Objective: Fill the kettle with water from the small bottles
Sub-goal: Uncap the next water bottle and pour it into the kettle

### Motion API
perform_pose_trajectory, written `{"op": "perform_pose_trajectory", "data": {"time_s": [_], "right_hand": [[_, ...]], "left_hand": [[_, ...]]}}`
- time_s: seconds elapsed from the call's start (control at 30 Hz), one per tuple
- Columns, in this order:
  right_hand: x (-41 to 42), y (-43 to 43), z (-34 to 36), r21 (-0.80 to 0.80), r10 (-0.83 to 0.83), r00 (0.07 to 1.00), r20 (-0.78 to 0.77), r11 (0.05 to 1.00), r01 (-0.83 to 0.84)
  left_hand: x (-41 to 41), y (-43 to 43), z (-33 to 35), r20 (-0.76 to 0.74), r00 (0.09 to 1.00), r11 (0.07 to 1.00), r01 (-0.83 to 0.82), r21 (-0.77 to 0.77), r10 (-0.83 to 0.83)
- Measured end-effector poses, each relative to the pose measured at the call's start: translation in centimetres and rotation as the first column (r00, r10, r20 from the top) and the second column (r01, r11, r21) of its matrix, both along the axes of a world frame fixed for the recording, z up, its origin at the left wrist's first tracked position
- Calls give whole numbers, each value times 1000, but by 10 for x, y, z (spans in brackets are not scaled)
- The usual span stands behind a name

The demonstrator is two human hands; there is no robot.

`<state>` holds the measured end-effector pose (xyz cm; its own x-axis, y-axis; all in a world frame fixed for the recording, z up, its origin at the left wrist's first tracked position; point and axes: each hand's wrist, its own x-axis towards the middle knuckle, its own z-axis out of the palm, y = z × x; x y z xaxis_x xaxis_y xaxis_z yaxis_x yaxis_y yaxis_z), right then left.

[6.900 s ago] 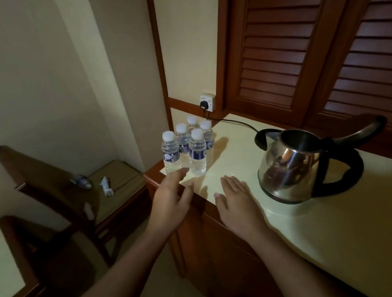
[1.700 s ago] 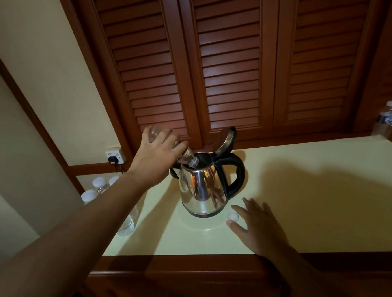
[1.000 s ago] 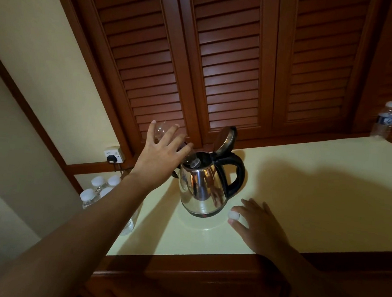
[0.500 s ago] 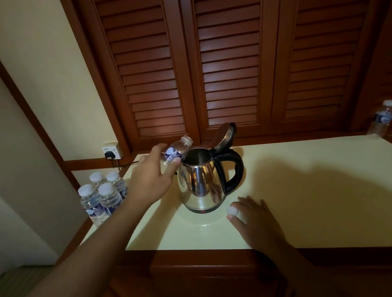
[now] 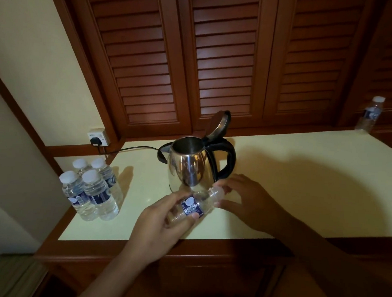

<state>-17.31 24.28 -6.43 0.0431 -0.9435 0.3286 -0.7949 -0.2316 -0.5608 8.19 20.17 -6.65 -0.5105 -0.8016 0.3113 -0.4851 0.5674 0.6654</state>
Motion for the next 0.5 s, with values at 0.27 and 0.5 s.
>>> {"op": "perform_pose_trajectory", "data": {"time_s": [0.27,0.5], "right_hand": [[-3,12,24,90,41,999,3,995,-41],[0,19,31,85,18,976,218,996,-37]], "left_hand": [[0,-1,5,-5,1000,999,21,30,-21],[-1,-1,7,-219,975,961,90,262,-31]]}}
